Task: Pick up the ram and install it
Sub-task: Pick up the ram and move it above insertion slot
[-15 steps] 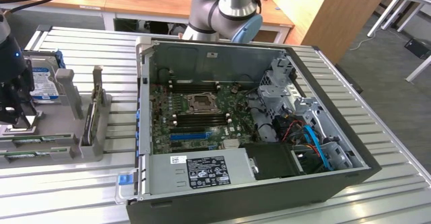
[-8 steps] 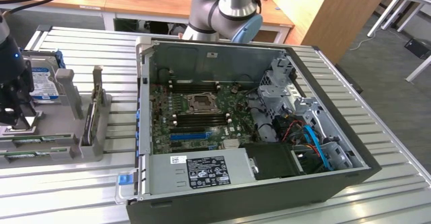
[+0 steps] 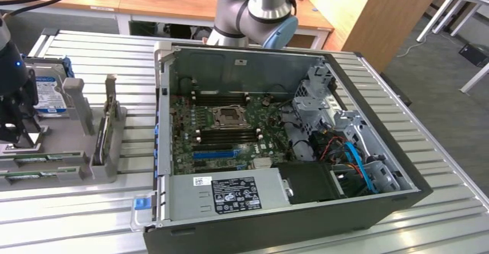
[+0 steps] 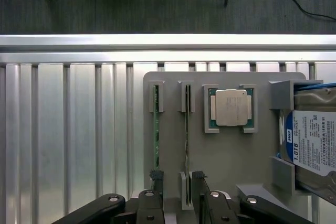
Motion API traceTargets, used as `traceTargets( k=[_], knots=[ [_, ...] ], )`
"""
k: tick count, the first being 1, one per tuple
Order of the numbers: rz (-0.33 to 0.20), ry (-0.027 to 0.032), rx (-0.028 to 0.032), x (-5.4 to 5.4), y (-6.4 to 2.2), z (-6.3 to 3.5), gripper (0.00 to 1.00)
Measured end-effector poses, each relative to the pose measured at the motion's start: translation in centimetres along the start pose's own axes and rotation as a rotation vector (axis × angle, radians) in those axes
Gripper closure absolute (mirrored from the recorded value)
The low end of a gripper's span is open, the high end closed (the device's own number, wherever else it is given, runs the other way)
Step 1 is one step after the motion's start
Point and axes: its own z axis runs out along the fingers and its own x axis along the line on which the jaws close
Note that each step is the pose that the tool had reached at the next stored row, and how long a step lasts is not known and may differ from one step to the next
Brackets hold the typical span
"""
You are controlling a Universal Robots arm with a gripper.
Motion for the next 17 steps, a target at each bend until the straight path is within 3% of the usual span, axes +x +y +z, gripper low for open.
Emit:
traceTargets(
  k=[17],
  knots=[
    [0.0,0.0,0.0,0.07,-0.02,0.53,0.65]
  ],
)
